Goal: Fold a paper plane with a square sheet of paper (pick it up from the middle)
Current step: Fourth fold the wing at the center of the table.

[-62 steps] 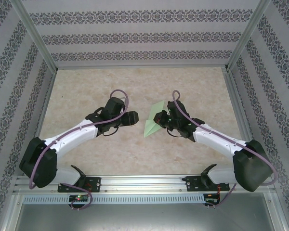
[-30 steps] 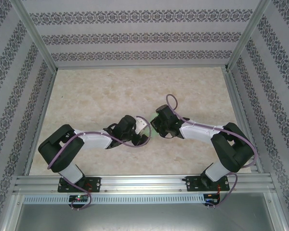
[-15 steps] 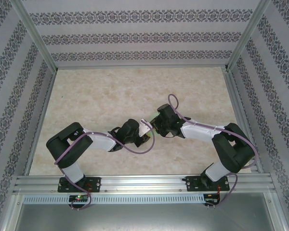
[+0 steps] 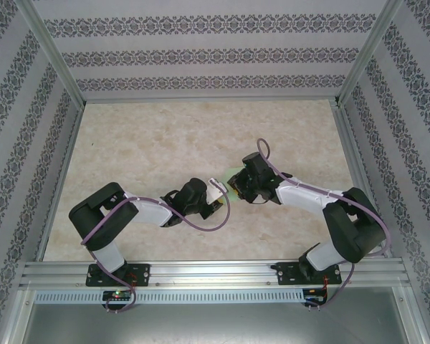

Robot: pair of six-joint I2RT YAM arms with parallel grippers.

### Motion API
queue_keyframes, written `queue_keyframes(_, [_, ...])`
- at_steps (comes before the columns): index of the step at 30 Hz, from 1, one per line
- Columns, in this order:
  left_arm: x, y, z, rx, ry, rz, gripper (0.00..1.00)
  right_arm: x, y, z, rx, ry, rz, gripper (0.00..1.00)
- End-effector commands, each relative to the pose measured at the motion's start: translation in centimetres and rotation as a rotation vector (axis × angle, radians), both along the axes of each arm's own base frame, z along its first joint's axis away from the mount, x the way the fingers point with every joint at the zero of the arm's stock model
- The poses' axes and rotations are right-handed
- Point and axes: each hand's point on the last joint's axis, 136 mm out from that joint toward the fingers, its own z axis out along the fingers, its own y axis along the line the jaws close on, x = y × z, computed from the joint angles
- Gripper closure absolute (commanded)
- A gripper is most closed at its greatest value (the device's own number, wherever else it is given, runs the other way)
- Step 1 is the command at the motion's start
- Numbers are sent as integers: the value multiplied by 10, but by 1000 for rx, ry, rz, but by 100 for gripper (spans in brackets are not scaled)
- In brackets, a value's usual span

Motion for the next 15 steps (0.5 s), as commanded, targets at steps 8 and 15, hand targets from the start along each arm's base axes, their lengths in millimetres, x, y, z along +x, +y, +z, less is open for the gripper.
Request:
queue_keyframes(8, [1,-13,26,-57,-74,-16,62,3,3,6,14,-5,34,93])
queue_keyframes(15, [0,-17,25,-63,-66,-26,71,2,4,6,14,5,38,90])
